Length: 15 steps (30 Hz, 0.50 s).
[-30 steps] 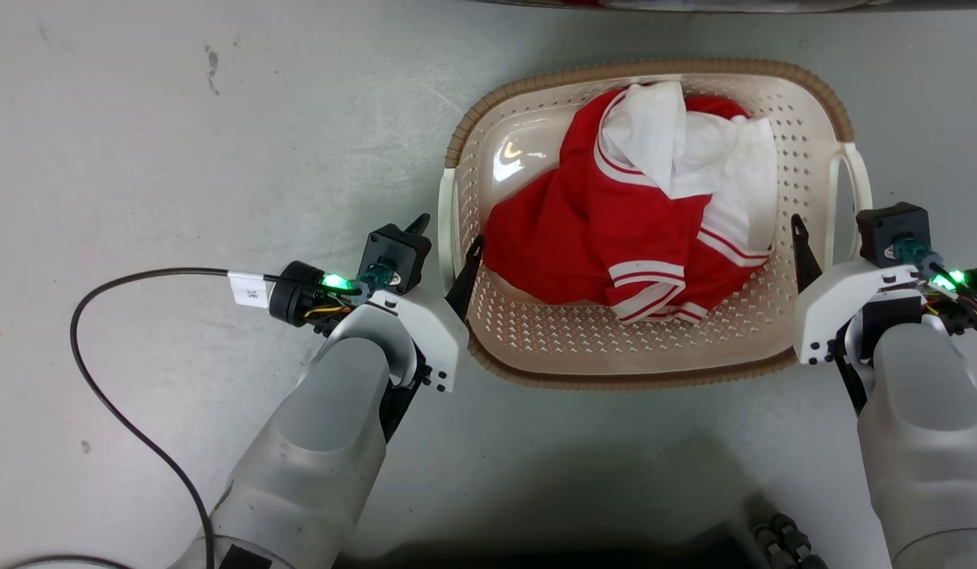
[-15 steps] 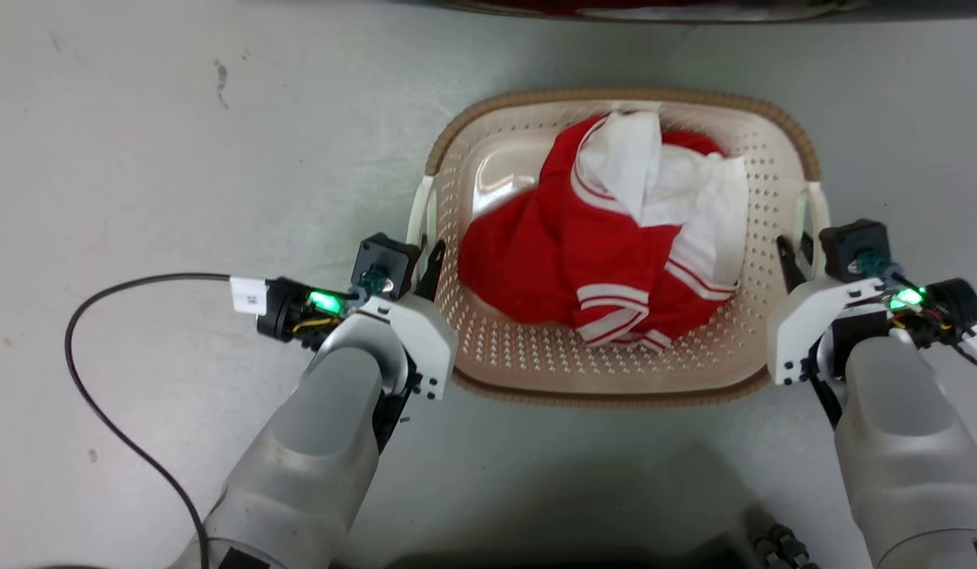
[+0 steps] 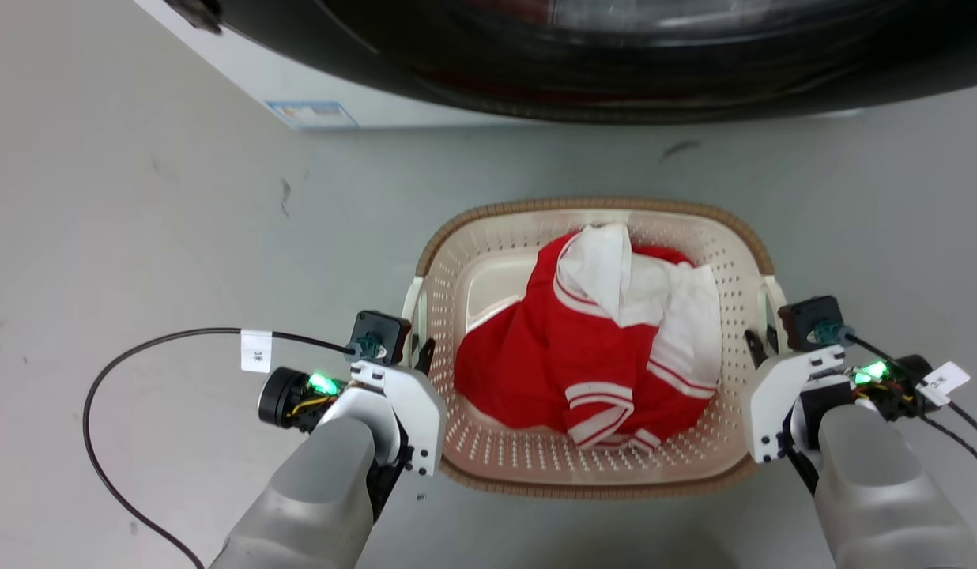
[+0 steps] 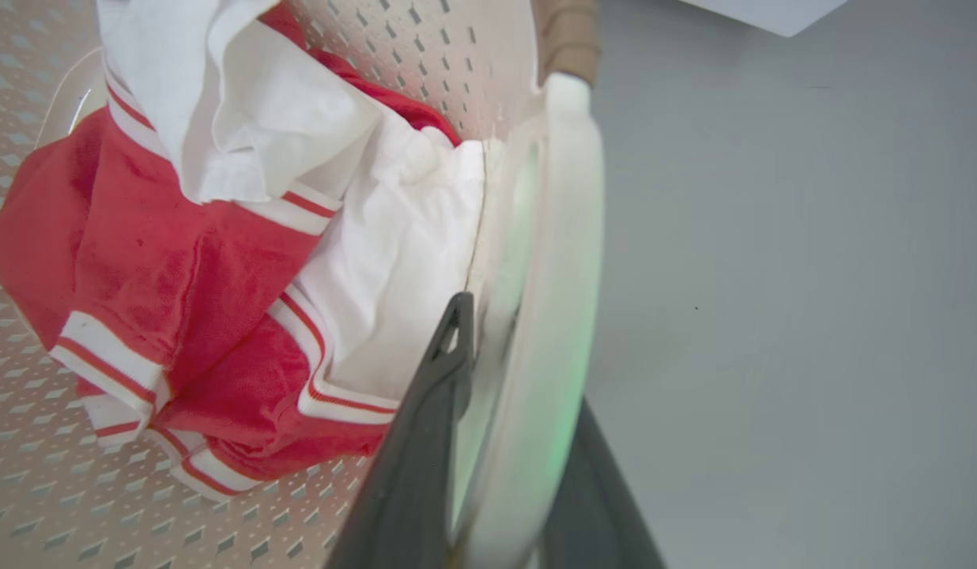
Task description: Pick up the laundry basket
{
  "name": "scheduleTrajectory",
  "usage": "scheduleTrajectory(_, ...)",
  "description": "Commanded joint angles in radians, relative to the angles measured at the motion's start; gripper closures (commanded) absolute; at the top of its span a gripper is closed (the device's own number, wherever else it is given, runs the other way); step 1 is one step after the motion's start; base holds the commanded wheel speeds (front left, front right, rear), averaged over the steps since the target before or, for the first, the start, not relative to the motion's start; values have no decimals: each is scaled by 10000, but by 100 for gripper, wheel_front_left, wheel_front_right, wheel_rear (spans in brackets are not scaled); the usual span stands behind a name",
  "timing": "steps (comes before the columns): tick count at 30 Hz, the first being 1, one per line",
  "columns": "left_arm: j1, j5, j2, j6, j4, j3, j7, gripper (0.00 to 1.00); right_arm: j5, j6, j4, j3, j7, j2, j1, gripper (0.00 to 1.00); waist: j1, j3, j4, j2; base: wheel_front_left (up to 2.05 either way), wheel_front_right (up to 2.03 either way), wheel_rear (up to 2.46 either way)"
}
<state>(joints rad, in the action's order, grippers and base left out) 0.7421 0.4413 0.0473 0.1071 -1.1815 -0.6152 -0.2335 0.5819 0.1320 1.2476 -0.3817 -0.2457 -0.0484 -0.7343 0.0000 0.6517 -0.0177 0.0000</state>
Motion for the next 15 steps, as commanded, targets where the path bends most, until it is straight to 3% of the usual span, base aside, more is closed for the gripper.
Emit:
scheduleTrajectory(1, -184, 187, 55, 136, -104, -131, 138, 100, 164, -24, 66, 67, 74, -117, 211, 100, 0, -1000, 116, 0, 0, 0, 0)
scheduleTrajectory(8, -463, 841, 70, 206, -471, -434, 816, 100, 162, -24, 328, 454, 701, -93, 575, 100, 0, -2336, 236, 0, 0, 0, 0)
scheduleTrajectory(15, -662, 1288, 79, 242, -746, -743, 1905, 100, -731, -24, 397, 1387, 1597, -92, 1072, 100, 0, -3638, 385, 0, 0, 0, 0)
